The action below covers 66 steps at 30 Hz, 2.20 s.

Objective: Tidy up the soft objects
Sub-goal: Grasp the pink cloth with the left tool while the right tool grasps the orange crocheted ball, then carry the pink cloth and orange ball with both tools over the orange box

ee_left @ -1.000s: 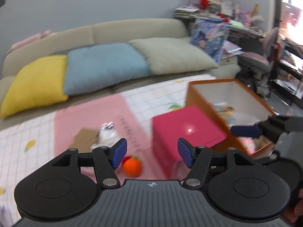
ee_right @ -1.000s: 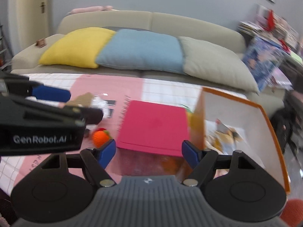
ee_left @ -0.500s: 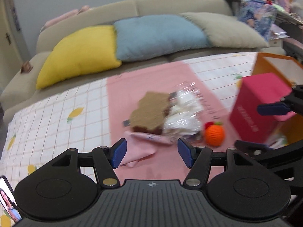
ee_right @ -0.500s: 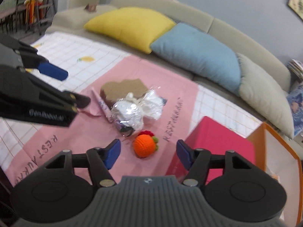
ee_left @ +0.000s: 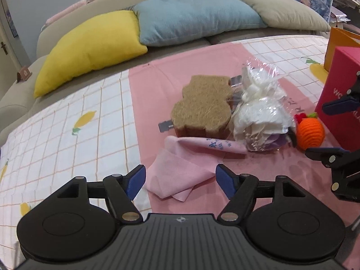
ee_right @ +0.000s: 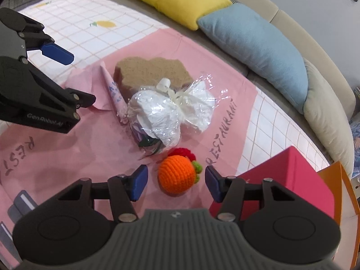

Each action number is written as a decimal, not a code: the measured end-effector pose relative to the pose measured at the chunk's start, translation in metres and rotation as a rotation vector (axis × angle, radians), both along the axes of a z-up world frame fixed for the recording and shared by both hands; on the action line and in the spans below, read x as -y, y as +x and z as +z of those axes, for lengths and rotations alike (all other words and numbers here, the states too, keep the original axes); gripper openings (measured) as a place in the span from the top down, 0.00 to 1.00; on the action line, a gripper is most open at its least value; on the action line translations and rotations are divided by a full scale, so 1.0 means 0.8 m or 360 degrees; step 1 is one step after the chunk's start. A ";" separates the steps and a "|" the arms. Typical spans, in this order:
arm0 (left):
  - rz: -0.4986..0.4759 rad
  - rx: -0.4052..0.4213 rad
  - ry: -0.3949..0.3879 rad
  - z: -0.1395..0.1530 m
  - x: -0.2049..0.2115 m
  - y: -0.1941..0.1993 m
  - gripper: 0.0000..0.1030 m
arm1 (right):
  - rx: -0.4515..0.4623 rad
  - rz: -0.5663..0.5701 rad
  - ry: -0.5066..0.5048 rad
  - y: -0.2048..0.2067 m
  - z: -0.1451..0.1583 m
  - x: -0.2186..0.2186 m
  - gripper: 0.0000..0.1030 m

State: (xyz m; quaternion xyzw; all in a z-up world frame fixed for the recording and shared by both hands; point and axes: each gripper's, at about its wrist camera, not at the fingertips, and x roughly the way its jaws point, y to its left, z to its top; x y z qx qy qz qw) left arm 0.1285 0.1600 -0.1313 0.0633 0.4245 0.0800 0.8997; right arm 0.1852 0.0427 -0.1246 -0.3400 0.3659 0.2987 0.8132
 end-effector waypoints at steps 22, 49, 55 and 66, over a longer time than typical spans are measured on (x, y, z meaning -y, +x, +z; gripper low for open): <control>0.0018 0.0094 -0.0175 -0.022 -0.002 0.013 0.77 | -0.0055 -0.0053 -0.0075 0.020 -0.027 -0.004 0.61; 0.0162 0.0284 -0.0319 0.087 0.024 -0.051 0.92 | -0.0099 -0.0083 0.0339 -0.040 0.081 0.079 0.61; 0.0089 0.0364 -0.0383 0.131 0.065 -0.068 0.92 | -0.0119 -0.0212 0.0495 -0.033 0.111 0.127 0.61; -0.0295 0.0400 -0.0505 0.191 0.154 -0.031 0.92 | -0.0068 -0.0567 0.0743 -0.014 0.148 0.232 0.61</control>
